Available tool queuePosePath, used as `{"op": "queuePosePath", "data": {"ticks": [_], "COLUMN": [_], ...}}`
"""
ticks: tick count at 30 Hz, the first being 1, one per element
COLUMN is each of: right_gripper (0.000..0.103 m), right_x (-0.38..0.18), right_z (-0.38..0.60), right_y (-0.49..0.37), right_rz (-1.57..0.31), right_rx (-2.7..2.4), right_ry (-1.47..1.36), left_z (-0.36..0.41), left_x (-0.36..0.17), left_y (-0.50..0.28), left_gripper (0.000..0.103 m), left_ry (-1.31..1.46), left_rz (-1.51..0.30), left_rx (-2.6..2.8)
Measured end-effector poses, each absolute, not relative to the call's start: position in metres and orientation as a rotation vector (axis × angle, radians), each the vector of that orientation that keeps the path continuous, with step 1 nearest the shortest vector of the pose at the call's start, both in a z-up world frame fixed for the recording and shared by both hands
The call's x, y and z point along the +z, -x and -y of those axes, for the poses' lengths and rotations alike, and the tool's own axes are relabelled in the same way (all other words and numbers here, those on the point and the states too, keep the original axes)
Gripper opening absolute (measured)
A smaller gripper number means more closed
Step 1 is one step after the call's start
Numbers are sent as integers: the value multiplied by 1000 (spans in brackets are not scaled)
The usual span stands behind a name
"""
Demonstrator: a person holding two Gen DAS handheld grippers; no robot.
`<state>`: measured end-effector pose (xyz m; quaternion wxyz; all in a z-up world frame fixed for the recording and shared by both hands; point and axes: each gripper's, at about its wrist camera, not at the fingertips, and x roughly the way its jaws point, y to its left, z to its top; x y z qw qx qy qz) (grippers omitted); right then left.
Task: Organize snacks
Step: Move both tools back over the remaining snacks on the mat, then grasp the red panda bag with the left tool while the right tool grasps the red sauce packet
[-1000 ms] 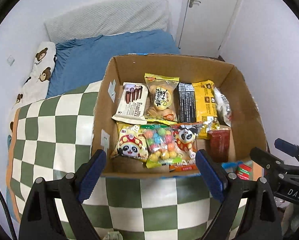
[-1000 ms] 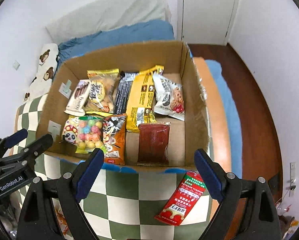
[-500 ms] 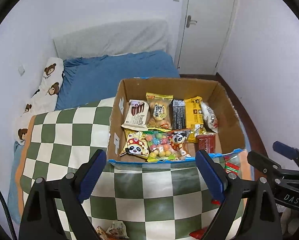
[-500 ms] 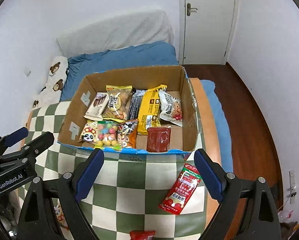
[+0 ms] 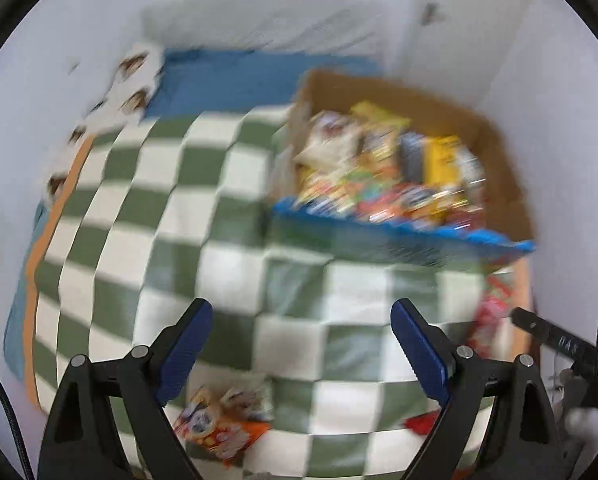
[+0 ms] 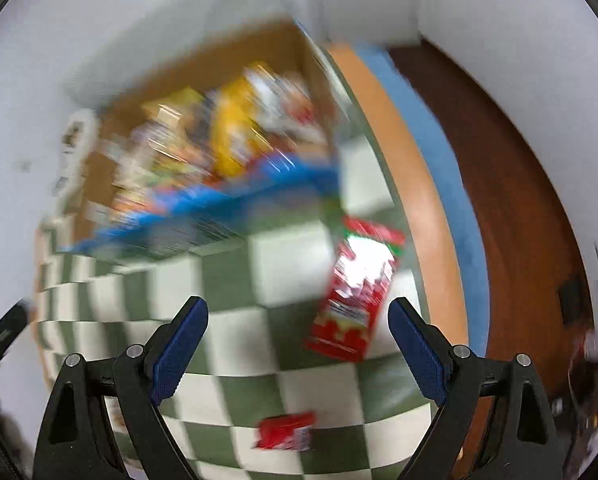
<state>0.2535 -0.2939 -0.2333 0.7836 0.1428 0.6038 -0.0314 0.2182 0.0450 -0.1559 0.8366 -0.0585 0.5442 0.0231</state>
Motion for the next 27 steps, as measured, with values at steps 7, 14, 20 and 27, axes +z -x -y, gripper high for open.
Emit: {"op": "queuePosePath", "data": {"ticks": [7, 14, 20, 27], "right_gripper": [91, 64, 64, 64], "right_x": [-351, -345, -346, -353], "right_z": [313, 235, 167, 130], "right_y": [-262, -250, -225, -188], "right_rz": [-1483, -1477, -1506, -1568], "right_rx": [-197, 13, 177, 314], "right_ry": [-444, -195, -44, 39], "left_z": [-126, -167, -162, -143], "left_x": [-259, -287, -322, -342], "left_y": [-190, -140, -115, -129], "left_gripper": [91, 91, 91, 57], "left_ry": [342, 609, 786, 653], "left_rz": [-1392, -1480, -1572, -1564], "left_rx": [267, 342, 294, 228]}}
